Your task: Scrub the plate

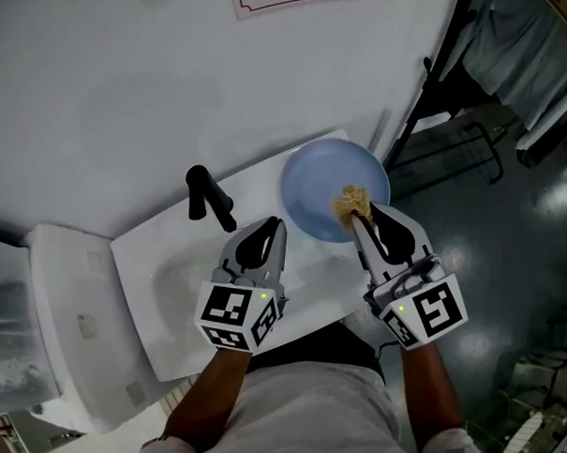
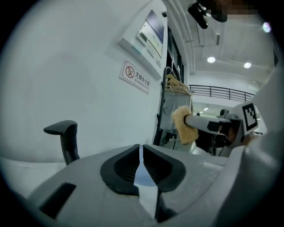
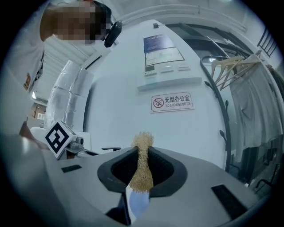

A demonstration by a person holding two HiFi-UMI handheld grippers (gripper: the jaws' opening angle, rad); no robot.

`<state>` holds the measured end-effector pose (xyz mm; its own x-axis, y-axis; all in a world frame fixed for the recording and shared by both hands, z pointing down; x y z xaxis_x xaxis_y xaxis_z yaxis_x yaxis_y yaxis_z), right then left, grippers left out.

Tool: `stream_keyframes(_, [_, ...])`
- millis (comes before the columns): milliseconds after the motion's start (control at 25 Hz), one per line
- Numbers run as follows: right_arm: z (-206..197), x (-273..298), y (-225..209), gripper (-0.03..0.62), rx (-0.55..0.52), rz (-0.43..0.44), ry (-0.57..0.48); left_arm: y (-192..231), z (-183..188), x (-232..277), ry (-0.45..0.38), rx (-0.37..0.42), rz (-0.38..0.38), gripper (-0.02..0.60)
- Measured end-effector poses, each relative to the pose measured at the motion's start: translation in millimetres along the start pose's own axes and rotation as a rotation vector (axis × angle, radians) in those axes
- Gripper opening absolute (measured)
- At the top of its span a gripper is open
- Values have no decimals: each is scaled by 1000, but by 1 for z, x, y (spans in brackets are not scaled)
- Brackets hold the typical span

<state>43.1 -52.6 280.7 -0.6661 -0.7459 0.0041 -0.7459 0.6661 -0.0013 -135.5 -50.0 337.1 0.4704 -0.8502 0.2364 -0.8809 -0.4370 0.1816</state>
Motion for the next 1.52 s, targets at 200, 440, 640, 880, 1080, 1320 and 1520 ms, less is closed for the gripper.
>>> stream_keyframes(200, [1, 16, -4, 61, -31, 62, 17, 6, -8, 6, 35, -58, 58, 23])
stream_keyframes(440, [-6, 37, -15, 61, -45, 127, 57, 6, -21, 20, 98, -139, 105, 108])
stream_keyframes(640, [-21, 58, -24, 61, -95, 168, 123, 10, -39, 37, 170, -237, 151, 141])
stream_keyframes(880, [-40, 85, -33, 61, -153, 207, 215, 22, -61, 56, 245, -372, 212, 156])
stream_keyframes(1080, [-58, 107, -35, 61, -169, 227, 304, 33, -77, 70, 303, -467, 241, 166])
stream_keyframes(1320, [-89, 134, -31, 62, -205, 264, 430, 42, -89, 83, 366, -530, 251, 175])
stream_keyframes(1520, [-113, 151, -27, 61, -261, 304, 526, 47, -99, 94, 418, -556, 258, 175])
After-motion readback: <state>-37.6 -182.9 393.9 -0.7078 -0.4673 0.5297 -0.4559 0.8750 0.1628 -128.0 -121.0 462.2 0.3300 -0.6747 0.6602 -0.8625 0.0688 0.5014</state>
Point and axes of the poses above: the fingertips, and each gripper's own axes: x forward along the fingers, y to its left, z out of its top, the point moved 6 cm from there along -x, backward along the fingers
